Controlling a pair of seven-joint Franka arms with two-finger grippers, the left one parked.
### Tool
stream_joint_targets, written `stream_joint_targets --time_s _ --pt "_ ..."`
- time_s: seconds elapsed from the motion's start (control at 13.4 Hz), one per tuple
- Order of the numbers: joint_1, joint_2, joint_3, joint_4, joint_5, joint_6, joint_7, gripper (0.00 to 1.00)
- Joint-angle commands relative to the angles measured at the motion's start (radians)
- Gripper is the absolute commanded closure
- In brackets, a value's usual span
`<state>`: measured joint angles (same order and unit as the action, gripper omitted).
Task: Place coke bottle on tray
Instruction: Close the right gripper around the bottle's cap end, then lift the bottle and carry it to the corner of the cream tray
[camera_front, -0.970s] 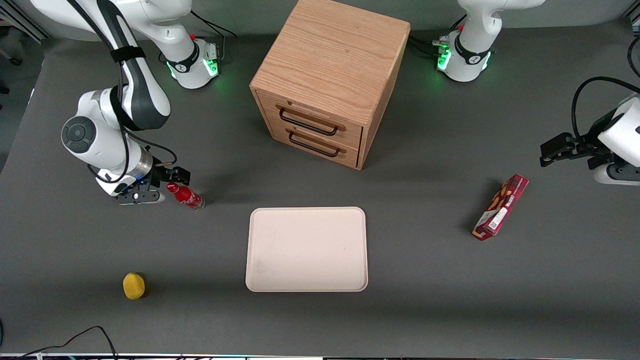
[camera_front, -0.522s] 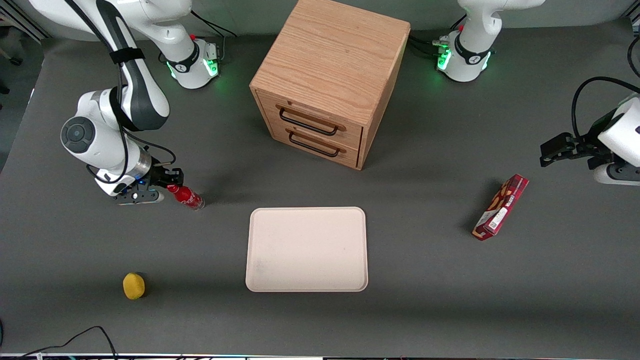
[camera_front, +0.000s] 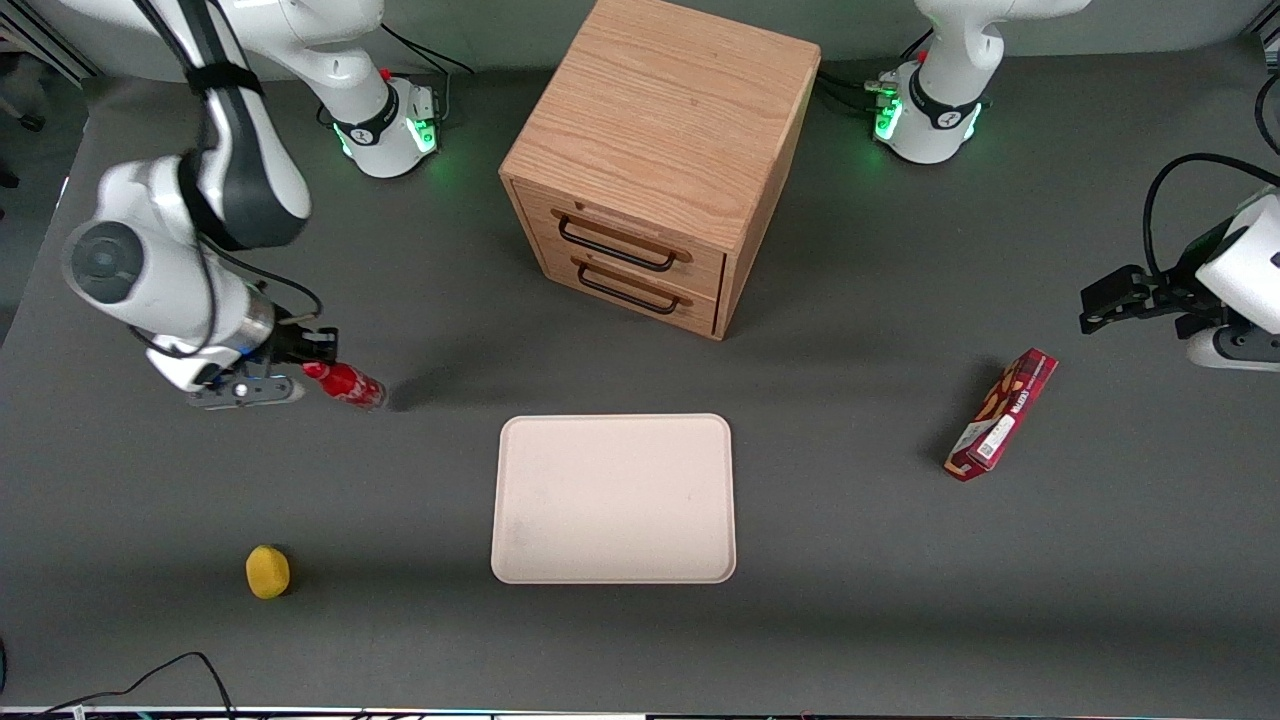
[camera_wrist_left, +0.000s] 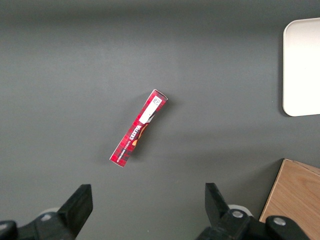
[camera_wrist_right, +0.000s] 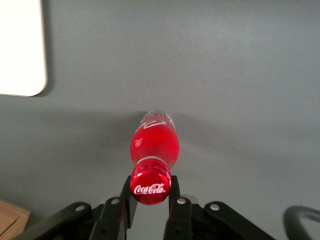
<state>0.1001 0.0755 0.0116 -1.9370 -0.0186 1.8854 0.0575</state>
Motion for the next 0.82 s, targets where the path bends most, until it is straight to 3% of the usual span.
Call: stream_joint_targets --time_s 0.0,0.15,0.3,0.37,0.52,0.75 --pt "-0.008 0.015 0.01 0.371 0.003 -0.355 -0.005 1.0" --pt "-0.005 0.094 0.01 0.642 0.003 -0.59 -0.004 1.0" --pt "0.001 0.234 0.008 0.885 0.0 -0.725 0.014 1.0" --pt "0.006 0.294 0.011 0.947 0.0 -0.729 0.062 1.0" --pt "0.116 0.429 -0.01 1.012 -0.003 -0.657 0.178 1.0" --pt "0.19 0.582 -0.004 1.032 0.023 -0.395 0.391 1.0"
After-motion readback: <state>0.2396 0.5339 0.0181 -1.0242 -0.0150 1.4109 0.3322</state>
